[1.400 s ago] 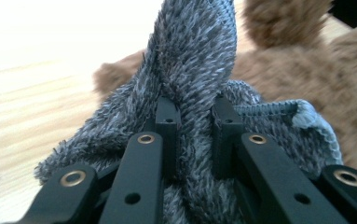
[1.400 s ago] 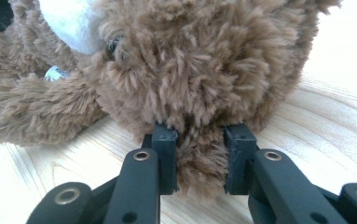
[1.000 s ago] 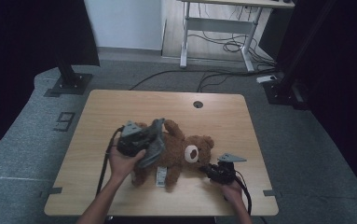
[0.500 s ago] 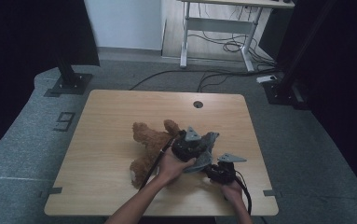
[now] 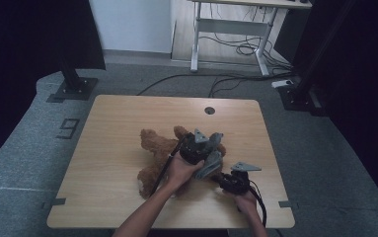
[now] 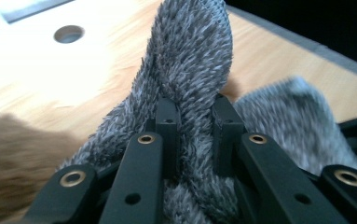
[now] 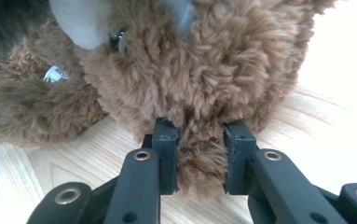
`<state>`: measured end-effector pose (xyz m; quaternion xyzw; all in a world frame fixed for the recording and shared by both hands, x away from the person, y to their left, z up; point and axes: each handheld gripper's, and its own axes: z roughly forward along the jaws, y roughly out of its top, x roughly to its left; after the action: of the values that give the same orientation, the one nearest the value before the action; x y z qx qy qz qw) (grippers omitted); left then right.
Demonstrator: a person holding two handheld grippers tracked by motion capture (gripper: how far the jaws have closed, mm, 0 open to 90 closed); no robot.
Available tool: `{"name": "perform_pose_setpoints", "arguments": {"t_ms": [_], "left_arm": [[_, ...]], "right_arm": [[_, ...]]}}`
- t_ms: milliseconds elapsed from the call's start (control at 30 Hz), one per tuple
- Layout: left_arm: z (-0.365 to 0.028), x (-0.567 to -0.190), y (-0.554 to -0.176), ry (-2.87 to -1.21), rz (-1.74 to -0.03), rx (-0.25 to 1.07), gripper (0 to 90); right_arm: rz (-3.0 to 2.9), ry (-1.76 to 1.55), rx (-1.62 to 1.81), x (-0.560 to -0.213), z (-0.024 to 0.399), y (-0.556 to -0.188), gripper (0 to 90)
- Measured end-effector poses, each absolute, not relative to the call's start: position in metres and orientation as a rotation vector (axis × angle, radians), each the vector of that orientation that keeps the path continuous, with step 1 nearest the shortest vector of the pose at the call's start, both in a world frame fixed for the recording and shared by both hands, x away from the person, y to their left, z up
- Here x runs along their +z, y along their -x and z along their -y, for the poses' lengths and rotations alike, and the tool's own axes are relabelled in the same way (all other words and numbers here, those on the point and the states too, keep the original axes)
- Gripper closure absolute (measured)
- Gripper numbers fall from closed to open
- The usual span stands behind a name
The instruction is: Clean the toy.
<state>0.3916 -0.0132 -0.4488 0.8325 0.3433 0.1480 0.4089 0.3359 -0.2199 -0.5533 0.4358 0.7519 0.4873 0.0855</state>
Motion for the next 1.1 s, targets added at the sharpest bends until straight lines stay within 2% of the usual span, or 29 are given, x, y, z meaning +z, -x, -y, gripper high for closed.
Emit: {"name": "perform_pose_setpoints", "arguments": {"t_ms": [400, 733, 1000, 1100], "left_arm": [[-0.022, -0.456, -0.398, -2.058, -0.931, 0.332, 76.5], [0.008, -0.434, -0.381, -2.072, -0.808, 0.296, 77.0], [0.039, -0.442, -0.366, -2.150, -0.695, 0.264, 77.1], [0.050, -0.449, -0.365, -2.208, -0.679, 0.310, 77.0]], "right_arm": [[-2.248, -1.304, 1.448, -0.553, 0.219, -0.336, 71.3], [-2.251, -1.301, 1.443, -0.553, 0.220, -0.336, 71.3], [-2.253, -1.302, 1.446, -0.553, 0.220, -0.336, 71.3], [-2.256, -1.305, 1.443, -0.553, 0.220, -0.336, 71.3]]}}
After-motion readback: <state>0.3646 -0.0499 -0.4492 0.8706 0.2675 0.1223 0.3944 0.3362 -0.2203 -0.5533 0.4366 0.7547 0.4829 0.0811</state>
